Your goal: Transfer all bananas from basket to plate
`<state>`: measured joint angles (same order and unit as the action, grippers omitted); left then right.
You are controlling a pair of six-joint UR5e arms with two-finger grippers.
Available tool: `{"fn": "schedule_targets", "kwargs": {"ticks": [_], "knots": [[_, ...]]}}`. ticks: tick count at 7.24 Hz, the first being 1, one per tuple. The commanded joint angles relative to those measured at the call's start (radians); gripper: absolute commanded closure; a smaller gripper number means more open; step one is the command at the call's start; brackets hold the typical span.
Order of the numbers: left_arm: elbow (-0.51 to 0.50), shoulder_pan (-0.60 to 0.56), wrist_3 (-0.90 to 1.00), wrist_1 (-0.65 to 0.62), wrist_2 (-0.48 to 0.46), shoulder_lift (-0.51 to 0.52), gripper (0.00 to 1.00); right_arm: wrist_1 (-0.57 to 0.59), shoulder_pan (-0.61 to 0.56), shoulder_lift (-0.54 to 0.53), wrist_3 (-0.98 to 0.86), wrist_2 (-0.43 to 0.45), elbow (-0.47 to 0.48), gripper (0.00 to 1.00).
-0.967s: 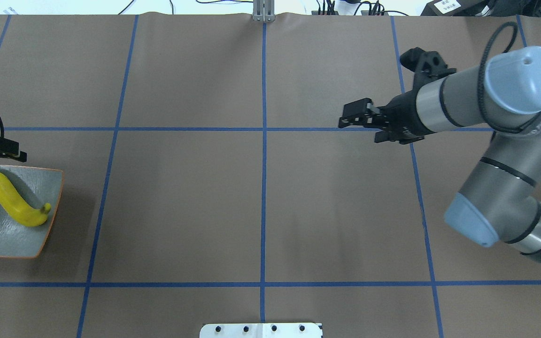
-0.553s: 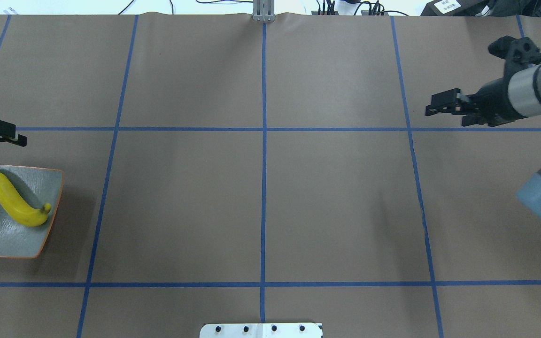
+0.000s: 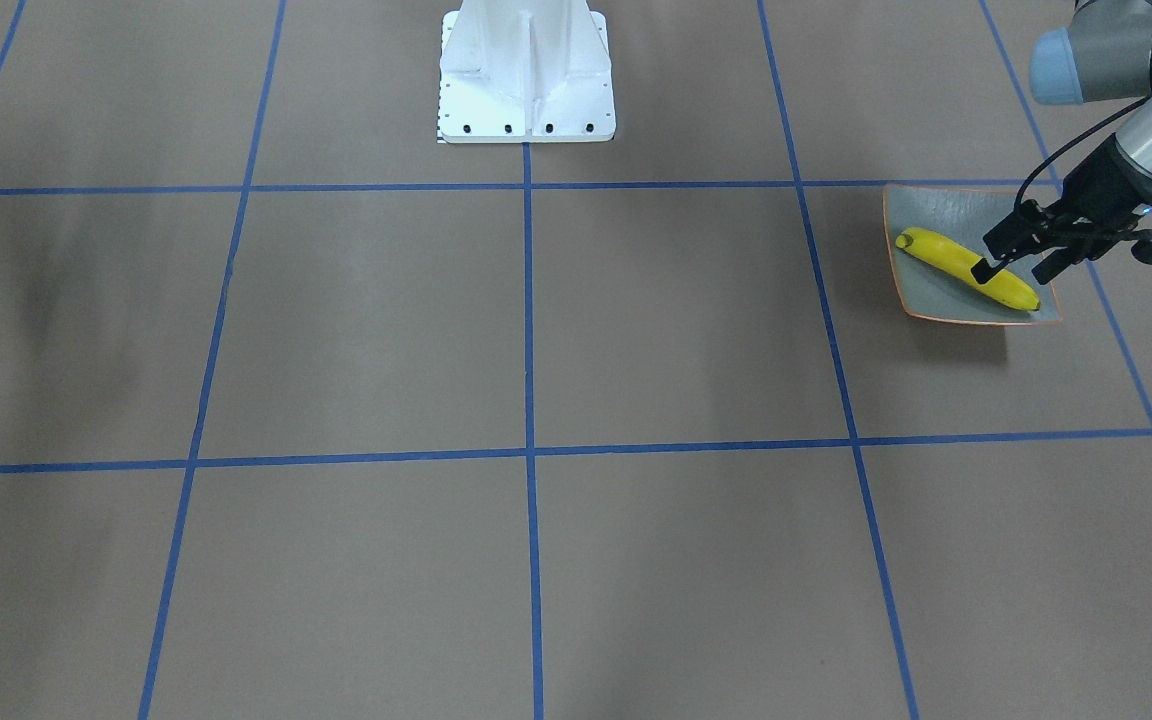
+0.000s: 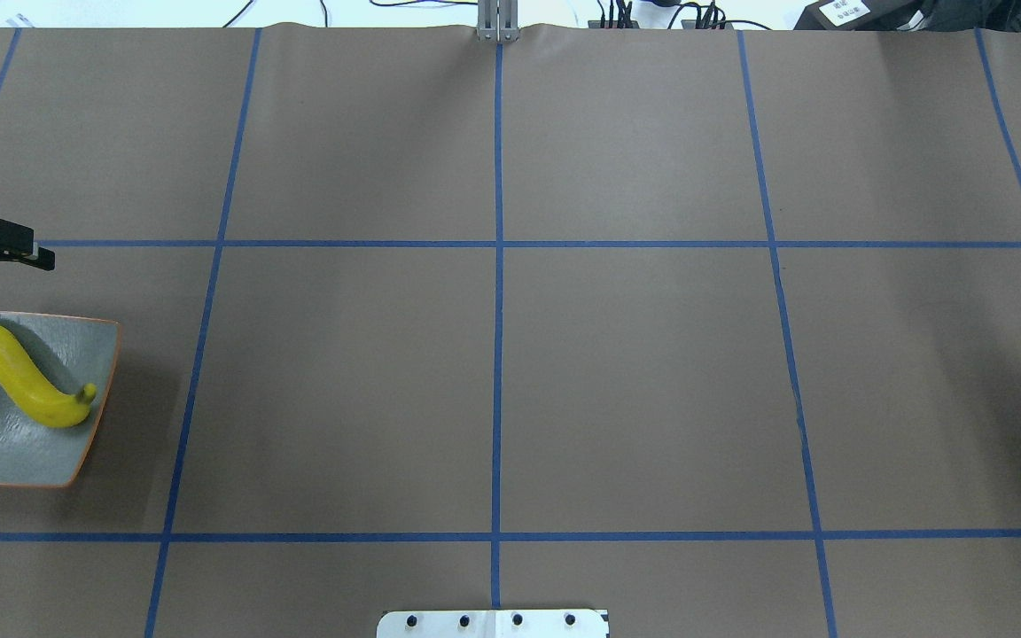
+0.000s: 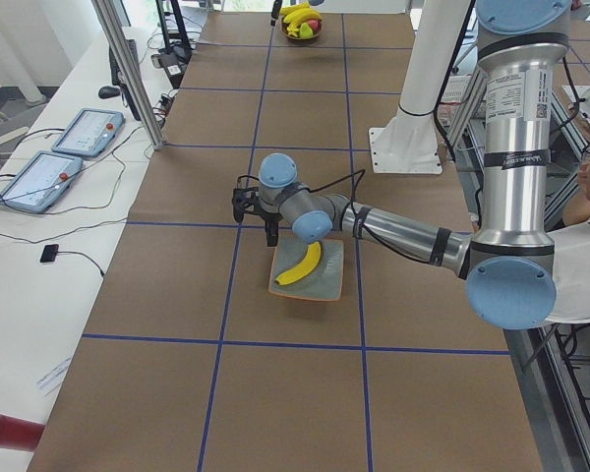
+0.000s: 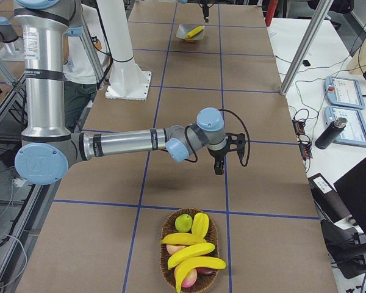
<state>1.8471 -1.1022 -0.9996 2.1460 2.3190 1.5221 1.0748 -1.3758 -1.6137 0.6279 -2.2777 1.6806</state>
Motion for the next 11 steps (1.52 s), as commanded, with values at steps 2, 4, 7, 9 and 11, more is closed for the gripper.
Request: {"fn": "schedule_targets", "kwargs": {"ticks": [2,4,7,9,11], "knots": [[0.000,-0.001,-0.001,0.000,-0.004,0.001,0.00,0.007,-0.181,-0.029,-0.343,-0.009,-0.165,0.00],[0.000,-0.001,-0.001,0.002,-0.004,0.001,0.00,0.005,-0.250,-0.022,-0.391,-0.022,-0.247,0.00],[0.001,0.001,-0.022,0.006,-0.006,0.001,0.00,0.011,-0.343,-0.023,-0.758,-0.074,-0.353,0.00],[0.003,0.001,-0.037,0.011,-0.007,0.001,0.00,0.089,-0.385,-0.028,-0.995,-0.077,-0.366,0.00],[0.001,0.002,-0.037,0.011,-0.007,0.001,0.00,0.218,-0.408,-0.025,-1.272,-0.077,-0.367,0.00]]}}
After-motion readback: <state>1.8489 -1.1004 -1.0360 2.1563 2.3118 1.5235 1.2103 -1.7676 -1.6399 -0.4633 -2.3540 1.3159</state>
